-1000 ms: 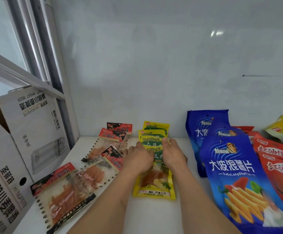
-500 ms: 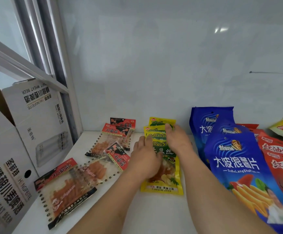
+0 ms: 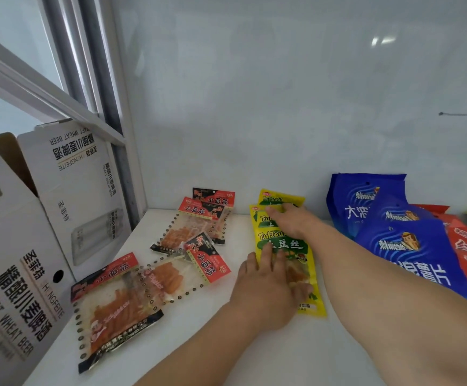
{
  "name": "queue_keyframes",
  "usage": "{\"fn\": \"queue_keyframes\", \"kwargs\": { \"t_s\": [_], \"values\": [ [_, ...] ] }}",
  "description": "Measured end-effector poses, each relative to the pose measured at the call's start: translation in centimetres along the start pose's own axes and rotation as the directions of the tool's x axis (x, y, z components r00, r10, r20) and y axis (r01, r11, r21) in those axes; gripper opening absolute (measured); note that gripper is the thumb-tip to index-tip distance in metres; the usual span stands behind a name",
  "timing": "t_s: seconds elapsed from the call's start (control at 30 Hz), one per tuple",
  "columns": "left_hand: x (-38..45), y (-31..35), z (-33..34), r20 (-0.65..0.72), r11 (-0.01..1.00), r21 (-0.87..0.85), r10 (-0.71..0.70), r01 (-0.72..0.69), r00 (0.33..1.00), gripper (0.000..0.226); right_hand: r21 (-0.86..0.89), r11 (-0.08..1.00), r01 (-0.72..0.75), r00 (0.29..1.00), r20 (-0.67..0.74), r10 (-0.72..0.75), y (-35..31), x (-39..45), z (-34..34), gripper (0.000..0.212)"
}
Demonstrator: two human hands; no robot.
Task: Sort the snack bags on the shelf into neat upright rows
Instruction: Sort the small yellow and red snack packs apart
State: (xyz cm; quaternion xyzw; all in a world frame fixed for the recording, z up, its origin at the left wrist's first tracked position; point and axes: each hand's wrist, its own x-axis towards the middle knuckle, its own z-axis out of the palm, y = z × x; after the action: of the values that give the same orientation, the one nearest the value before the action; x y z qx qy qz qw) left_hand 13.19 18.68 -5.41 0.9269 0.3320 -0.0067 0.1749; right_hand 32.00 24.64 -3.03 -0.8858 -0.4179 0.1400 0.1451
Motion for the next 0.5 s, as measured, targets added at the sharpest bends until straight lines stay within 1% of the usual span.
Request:
{"fn": "queue_keyframes", "kwargs": {
  "t_s": [0.03, 0.13, 0.17, 0.23, 0.33, 0.37, 0.43, 0.5],
  "values": [
    [0.0, 0.2, 0.1, 0.001, 1.0, -0.001, -0.007, 0.007, 1.0, 0.088, -0.014, 1.0, 0.007, 1.0, 0.01, -0.007, 0.1, 0.1, -0.1, 0.085],
    [-0.1, 0.6, 0.3, -0.024, 1.0, -0.02, 0.003, -0.003, 1.0, 0.122, -0.034, 0.999, 0.016, 0.999, 0.035, -0.015, 0.2, 0.2, -0.2, 0.088],
    [-0.2, 0.7, 0.4, -0.032, 1.0, -0.022, 0.004, -0.005, 0.999, 0.126, -0.045, 0.999, 0.019, 0.999, 0.041, -0.017, 0.2, 0.2, -0.2, 0.089],
    [-0.3, 0.8, 0.6, -0.046, 1.0, -0.024, -0.001, 0.0, 0.999, 0.122, -0.066, 0.998, 0.024, 0.999, 0.045, -0.021, 0.5, 0.3, -0.1, 0.09],
    [-0.2, 0.8, 0.8, -0.05, 1.0, -0.008, -0.005, 0.005, 0.999, 0.096, -0.089, 0.996, 0.025, 0.999, 0.028, -0.023, 1.1, 0.6, 0.2, 0.091],
    [-0.2, 0.8, 0.9, -0.053, 1.0, -0.004, -0.007, 0.007, 0.999, 0.091, -0.101, 0.995, 0.025, 0.999, 0.023, -0.023, 1.3, 0.6, 0.3, 0.09],
    [-0.2, 0.7, 1.0, -0.058, 1.0, 0.006, -0.011, 0.011, 0.998, 0.086, -0.13, 0.991, 0.029, 0.999, 0.015, -0.028, 1.5, 0.7, 0.5, 0.091],
    [-0.1, 0.5, 1.1, -0.065, 1.0, 0.014, -0.011, 0.012, 0.998, 0.081, -0.149, 0.989, 0.023, 1.0, 0.009, -0.022, 1.6, 0.7, 0.7, 0.097]
  ]
}}
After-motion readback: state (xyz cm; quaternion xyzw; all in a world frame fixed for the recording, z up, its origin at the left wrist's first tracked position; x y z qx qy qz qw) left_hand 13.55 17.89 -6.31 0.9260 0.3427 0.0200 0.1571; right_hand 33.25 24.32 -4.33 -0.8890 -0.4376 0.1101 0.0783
